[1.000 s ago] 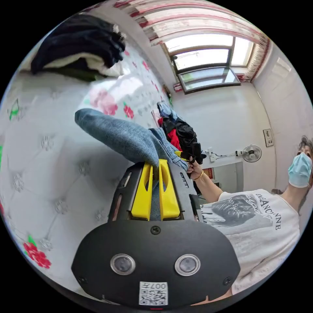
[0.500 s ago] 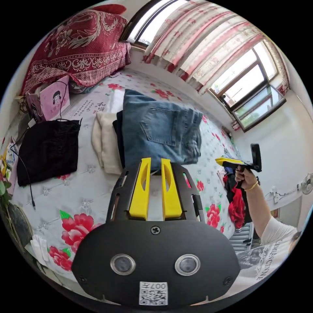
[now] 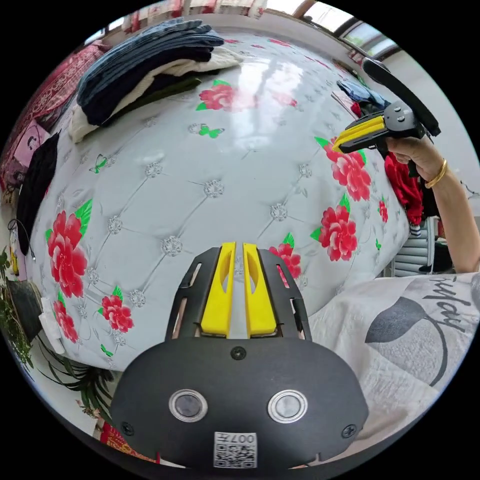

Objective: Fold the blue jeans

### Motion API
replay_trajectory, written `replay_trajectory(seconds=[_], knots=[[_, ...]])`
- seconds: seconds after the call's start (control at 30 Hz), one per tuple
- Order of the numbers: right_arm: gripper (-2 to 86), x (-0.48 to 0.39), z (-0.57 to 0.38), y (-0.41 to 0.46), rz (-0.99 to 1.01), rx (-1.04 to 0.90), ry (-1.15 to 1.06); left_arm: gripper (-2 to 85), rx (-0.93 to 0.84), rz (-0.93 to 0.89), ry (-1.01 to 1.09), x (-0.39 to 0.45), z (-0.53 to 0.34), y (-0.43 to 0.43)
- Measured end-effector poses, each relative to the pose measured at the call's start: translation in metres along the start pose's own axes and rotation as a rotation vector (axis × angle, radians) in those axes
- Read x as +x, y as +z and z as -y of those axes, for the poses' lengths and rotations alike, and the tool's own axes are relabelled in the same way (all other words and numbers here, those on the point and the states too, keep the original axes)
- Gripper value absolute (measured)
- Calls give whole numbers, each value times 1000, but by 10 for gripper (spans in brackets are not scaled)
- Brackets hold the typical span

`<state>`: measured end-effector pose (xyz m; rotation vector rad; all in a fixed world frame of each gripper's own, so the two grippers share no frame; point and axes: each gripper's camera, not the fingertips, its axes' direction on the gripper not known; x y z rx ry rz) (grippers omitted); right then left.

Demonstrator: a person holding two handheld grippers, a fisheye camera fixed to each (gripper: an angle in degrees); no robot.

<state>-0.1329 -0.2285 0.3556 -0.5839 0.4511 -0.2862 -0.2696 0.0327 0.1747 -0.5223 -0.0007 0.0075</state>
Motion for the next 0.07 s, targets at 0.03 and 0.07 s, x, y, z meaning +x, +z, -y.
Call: replay_trajectory(seconds=[0.03, 0.07], knots=[[22, -4, -3, 9, 8, -26, -7, 8, -31, 33, 20, 16, 3, 6], [14, -11, -8, 29, 14, -91, -17, 5, -52, 45, 26, 23, 5, 10]])
